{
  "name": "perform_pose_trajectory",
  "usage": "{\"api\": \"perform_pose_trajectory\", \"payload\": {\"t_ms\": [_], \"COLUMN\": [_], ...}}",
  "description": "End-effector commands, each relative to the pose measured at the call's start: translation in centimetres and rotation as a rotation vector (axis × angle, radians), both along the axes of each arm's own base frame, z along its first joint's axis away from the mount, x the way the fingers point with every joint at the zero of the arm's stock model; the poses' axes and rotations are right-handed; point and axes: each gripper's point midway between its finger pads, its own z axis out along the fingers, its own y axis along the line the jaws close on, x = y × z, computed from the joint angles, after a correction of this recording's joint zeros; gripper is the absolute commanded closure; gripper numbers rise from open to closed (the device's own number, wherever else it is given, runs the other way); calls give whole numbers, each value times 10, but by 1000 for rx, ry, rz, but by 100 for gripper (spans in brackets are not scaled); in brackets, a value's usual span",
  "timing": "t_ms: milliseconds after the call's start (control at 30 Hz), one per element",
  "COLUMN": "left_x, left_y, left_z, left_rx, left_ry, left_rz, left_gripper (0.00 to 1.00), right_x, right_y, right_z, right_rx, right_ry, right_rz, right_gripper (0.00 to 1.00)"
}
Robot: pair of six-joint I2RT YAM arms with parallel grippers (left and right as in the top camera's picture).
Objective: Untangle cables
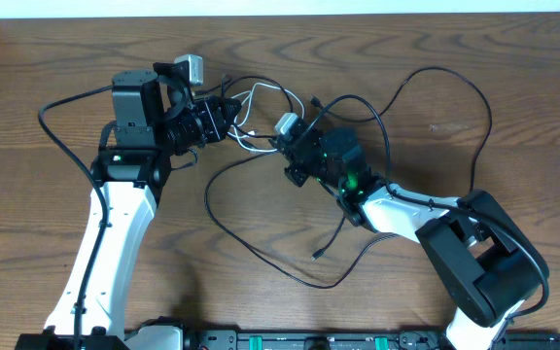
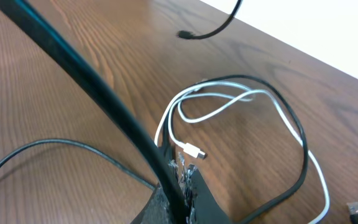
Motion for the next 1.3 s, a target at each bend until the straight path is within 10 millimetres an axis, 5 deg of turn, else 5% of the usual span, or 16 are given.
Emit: {"api": "perform_pose_trajectory", "payload": {"t_ms": [0, 100, 233, 267, 433, 667, 1000, 1267], "left_x": [1, 1, 1, 0, -3, -14, -36, -41], "left_y": [0, 0, 3, 6, 23, 38, 56, 56], "left_z": [9, 9, 4, 0, -22, -43, -68, -72], "left_rx": [0, 0, 16, 28, 108, 180, 272, 278], "left_ry": [-18, -17, 0, 14, 99, 196, 334, 362], "left_rz": [-2, -2, 14, 30, 122, 187, 246, 245], "left_gripper": [92, 91, 25, 19, 15, 14, 14, 14], "right_x": [2, 12, 19, 21, 26, 27, 15, -8], "right_y": [0, -12, -31, -37, -86, -181, -307, -376], "right_z": [12, 39, 91, 107, 186, 271, 325, 366], "right_rx": [31, 98, 166, 185, 273, 350, 323, 300], "right_ry": [-5, -10, -92, -120, -263, -458, -653, -785], "right_rz": [-18, -81, -118, -130, -253, -502, -780, -942], "right_gripper": [99, 99, 99, 99, 99, 99, 99, 99]}}
